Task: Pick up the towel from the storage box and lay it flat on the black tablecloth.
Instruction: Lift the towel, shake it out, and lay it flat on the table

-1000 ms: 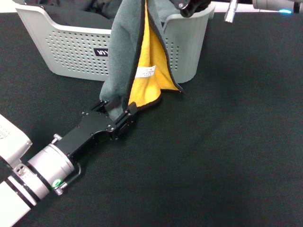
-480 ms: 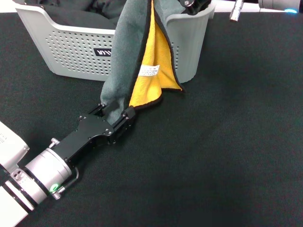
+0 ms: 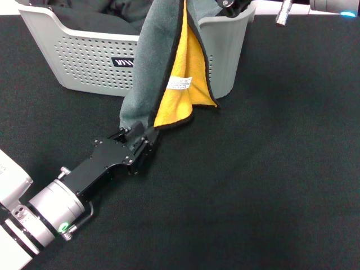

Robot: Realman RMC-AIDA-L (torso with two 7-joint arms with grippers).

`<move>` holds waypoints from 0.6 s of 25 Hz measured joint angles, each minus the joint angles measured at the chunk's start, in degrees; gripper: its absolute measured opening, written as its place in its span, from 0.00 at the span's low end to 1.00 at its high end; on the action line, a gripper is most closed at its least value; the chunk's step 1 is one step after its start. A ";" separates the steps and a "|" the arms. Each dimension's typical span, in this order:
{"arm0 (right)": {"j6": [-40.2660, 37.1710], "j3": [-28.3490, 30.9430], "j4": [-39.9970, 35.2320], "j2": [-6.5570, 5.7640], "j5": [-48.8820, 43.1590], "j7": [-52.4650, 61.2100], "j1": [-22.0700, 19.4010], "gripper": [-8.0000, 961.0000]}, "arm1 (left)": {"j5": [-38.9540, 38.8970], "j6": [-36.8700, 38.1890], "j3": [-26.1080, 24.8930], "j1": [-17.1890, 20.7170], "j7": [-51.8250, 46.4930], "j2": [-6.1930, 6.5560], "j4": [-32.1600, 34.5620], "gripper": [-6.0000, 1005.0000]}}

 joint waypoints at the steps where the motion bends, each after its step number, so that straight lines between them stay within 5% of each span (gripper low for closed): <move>1: 0.00 0.00 -0.01 0.00 0.01 0.00 0.00 0.02 | 0.00 0.00 -0.01 0.00 0.03 0.00 -0.01 0.43; 6: 0.00 0.00 -0.05 0.00 0.17 0.01 0.00 0.02 | -0.01 0.00 0.35 0.00 0.12 0.00 0.02 0.25; 15: -0.42 -0.08 0.22 0.06 0.20 0.40 -0.04 0.02 | -0.48 0.72 0.94 0.02 0.20 0.09 0.45 0.12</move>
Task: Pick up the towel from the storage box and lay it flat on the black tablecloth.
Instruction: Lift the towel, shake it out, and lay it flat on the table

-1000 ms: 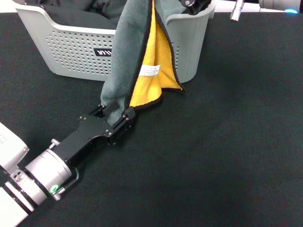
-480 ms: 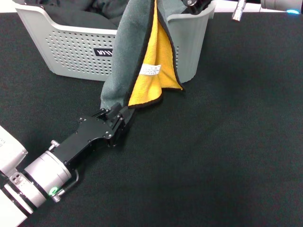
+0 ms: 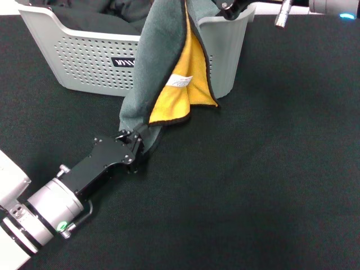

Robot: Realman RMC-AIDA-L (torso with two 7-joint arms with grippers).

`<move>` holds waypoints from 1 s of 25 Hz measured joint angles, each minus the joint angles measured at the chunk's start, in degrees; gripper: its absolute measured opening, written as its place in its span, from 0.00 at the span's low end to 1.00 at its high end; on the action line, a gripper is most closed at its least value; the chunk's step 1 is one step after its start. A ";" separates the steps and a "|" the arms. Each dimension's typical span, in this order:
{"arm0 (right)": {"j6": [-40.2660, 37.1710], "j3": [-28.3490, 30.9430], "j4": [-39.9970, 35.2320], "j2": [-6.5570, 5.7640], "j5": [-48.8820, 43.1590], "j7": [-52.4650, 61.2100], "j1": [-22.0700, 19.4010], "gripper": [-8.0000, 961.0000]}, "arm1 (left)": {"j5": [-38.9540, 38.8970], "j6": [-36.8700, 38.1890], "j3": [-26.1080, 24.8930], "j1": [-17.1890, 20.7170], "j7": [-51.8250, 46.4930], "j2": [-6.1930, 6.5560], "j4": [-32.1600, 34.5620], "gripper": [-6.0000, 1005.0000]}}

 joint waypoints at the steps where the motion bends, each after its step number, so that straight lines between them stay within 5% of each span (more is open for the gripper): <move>1: -0.01 -0.10 0.03 0.00 0.00 0.08 -0.16 0.02 | -0.04 0.53 -0.07 0.09 0.02 0.00 0.25 0.10; 4: -0.30 -0.50 -0.06 0.02 0.00 0.56 -0.93 0.02 | -0.15 3.20 -0.13 0.99 0.13 0.00 1.67 0.01; 15: -9.01 -0.02 -4.18 -0.41 0.94 8.11 -7.29 0.02 | 0.45 16.88 4.79 6.49 -0.69 0.66 11.85 0.01; 25: -23.04 3.25 -12.58 -0.37 0.65 15.85 -17.89 0.02 | 1.01 28.39 10.22 12.68 -8.91 3.49 24.98 0.01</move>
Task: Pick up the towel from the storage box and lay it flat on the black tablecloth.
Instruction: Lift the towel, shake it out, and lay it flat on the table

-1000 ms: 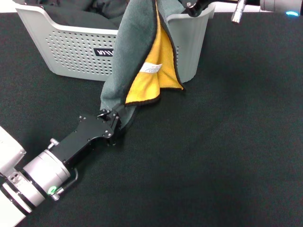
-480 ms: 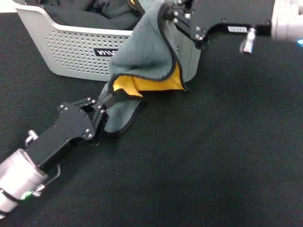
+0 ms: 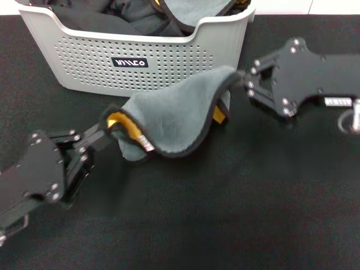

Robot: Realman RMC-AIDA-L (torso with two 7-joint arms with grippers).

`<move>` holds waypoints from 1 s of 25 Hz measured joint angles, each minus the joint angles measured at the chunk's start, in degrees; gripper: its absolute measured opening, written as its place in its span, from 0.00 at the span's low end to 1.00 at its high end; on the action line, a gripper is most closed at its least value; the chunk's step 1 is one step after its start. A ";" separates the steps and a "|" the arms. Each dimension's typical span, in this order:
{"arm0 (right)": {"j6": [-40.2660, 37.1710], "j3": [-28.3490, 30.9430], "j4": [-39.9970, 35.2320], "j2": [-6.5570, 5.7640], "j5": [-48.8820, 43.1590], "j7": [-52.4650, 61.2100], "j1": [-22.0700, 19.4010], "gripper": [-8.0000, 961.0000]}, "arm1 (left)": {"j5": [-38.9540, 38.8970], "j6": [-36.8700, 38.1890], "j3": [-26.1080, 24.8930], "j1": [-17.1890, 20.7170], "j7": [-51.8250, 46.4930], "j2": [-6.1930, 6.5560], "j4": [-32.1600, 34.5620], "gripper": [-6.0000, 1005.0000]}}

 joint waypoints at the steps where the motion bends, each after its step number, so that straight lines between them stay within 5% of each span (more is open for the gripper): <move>1: -0.98 0.23 -0.36 0.01 0.00 0.47 -0.50 0.02 | 0.49 2.12 0.02 1.17 -1.13 0.45 2.00 0.01; 9: -9.20 2.53 -7.58 0.10 0.03 4.98 -6.47 0.02 | 0.74 5.62 1.08 5.85 -10.88 1.03 12.70 0.01; 20: -29.88 17.31 -9.38 0.20 3.43 11.28 -8.26 0.02 | -1.61 5.88 7.18 7.11 -21.98 1.07 23.15 0.01; 23: -33.22 20.85 -9.64 0.20 4.73 12.62 -8.38 0.02 | -4.02 5.89 10.24 7.22 -24.04 1.82 24.52 0.01; 25: -37.83 24.74 -9.05 0.22 6.77 14.39 -8.43 0.02 | -10.48 5.92 16.89 7.22 -28.49 4.14 26.23 0.01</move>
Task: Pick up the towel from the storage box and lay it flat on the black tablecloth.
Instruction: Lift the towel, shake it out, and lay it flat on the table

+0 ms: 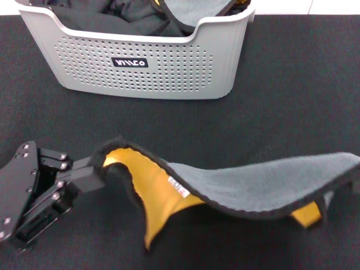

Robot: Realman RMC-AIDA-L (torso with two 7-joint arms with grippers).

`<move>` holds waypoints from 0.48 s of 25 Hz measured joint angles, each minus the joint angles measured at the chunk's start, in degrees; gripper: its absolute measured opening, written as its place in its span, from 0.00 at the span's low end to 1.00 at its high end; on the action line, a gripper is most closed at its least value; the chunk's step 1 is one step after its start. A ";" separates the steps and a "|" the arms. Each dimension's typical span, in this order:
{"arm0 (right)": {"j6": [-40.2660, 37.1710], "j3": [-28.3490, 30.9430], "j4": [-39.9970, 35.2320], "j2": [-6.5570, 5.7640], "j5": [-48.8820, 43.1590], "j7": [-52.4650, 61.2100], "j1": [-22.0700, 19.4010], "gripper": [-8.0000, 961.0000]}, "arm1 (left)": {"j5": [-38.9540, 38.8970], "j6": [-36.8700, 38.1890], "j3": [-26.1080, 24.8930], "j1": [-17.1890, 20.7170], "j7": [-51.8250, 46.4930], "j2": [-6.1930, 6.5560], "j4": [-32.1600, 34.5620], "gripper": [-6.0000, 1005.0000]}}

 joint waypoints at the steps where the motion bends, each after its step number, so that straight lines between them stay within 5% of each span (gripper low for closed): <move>1: 0.00 0.00 0.00 0.00 0.00 0.00 0.00 0.02 | -1.35 0.00 1.41 0.03 -0.76 0.50 0.21 0.01; 4: -3.90 1.55 2.51 0.00 0.85 1.53 -0.20 0.02 | -5.93 0.00 5.82 0.69 -3.31 2.31 0.44 0.01; 12: -8.06 1.86 7.59 0.00 1.86 1.53 -1.23 0.02 | -8.42 0.08 7.70 5.64 -6.13 2.80 4.09 0.01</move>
